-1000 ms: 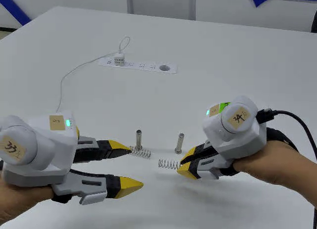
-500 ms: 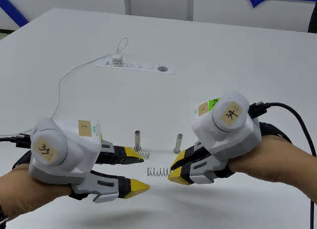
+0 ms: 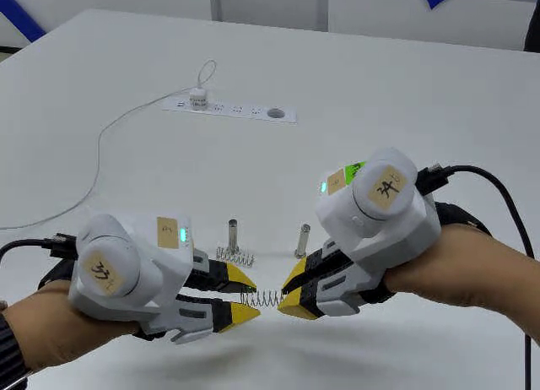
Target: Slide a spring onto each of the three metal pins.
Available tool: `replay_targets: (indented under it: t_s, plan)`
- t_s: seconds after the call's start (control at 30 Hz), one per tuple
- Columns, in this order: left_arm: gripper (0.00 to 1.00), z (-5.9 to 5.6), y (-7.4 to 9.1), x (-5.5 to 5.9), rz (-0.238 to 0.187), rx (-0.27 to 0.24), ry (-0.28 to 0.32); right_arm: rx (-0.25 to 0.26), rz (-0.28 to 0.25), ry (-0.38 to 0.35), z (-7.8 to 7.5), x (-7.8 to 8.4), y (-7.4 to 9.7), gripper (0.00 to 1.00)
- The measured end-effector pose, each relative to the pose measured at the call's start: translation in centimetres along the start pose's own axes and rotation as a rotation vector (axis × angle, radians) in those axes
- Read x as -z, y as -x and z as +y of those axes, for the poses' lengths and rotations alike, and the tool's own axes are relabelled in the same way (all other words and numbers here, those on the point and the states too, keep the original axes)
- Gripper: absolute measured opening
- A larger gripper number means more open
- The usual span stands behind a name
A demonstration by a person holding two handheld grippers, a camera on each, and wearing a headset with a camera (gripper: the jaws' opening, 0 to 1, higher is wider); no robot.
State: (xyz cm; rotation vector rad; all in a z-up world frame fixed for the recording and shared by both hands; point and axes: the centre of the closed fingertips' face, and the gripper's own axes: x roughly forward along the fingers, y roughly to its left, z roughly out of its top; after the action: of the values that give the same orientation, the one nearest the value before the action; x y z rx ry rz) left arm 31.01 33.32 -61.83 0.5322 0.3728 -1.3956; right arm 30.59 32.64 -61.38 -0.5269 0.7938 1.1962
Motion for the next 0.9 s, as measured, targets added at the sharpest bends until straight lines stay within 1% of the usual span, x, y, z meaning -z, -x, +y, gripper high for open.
replay_targets:
  t_s: [0.2, 0.5, 0.57, 0.7, 0.8, 0.9]
  plan:
    - [0.12, 0.1, 0.1, 0.2, 0.004, -0.003, 0.001, 0.007, -0.022, 0.011, 0.2, -1.1, 0.6, 0.11]
    - [0.12, 0.1, 0.0, -0.2, -0.011, 0.003, 0.015, 0.013, -0.101, 0.014, 0.6, -3.5, 1.5, 0.11]
    - [0.12, 0.1, 0.0, -0.3, -0.013, 0.003, 0.019, 0.014, -0.110, 0.016, 0.7, -3.8, 1.5, 0.11]
    - [0.12, 0.0, 0.0, -0.8, -0.031, 0.011, 0.040, 0.011, -0.151, 0.018, 0.9, -4.9, 1.6, 0.11]
    - [0.12, -0.1, 0.0, -1.1, -0.042, 0.013, 0.058, 0.014, -0.163, 0.026, 1.0, -5.3, 1.6, 0.11]
    - [0.11, 0.0, 0.1, -1.3, -0.059, 0.017, 0.101, 0.015, -0.176, 0.031, 1.0, -5.6, 1.6, 0.12]
